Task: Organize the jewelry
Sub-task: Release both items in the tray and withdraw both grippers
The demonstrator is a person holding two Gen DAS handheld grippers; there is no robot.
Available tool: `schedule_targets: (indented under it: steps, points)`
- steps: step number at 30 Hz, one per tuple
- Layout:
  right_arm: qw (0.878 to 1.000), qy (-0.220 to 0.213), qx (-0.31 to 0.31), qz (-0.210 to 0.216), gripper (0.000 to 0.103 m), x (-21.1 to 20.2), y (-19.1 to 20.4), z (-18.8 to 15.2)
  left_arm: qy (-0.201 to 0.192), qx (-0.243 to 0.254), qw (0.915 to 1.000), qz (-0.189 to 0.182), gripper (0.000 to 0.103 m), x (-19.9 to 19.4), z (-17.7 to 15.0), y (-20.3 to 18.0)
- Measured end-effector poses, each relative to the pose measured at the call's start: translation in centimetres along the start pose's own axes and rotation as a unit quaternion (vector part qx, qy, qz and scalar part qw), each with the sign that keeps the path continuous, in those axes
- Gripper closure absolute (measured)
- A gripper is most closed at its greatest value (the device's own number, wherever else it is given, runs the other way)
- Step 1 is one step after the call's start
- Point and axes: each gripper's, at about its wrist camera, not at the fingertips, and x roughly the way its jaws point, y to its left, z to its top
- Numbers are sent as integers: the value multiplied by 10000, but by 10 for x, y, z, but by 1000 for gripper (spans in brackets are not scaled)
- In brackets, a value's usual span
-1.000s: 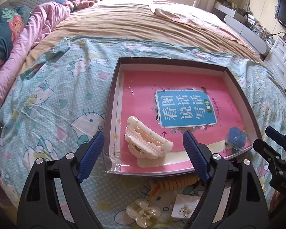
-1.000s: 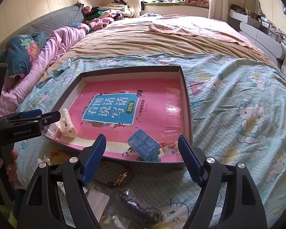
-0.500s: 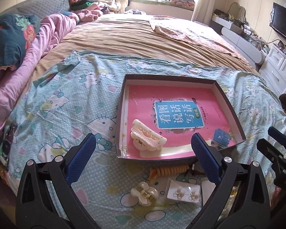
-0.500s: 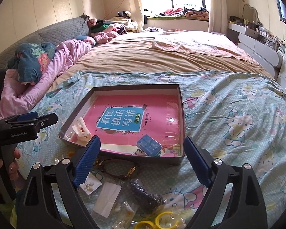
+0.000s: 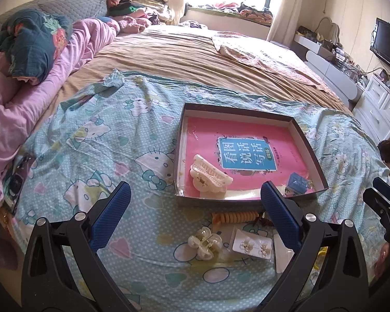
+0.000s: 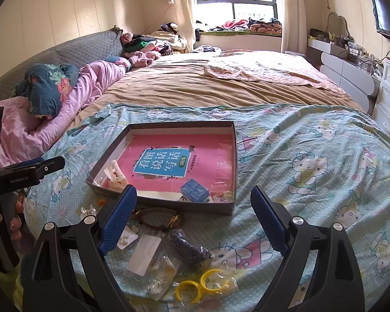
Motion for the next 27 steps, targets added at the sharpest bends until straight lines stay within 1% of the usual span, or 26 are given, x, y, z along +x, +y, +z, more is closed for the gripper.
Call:
schedule_targets:
  steps: [7,13,27]
  points:
    - [9999,111,-62,-37,15,-9,-5,-16,23,70,10000,12,10,-6,-16,-1]
    - [9995,268,-162,-66,15,-10,-4,-30,105,43,9998,-150,10,-8,-35,1]
    - [9971,680,-337,37,15,7,4,-52,495,148,9987,-36,10,5,-81,8]
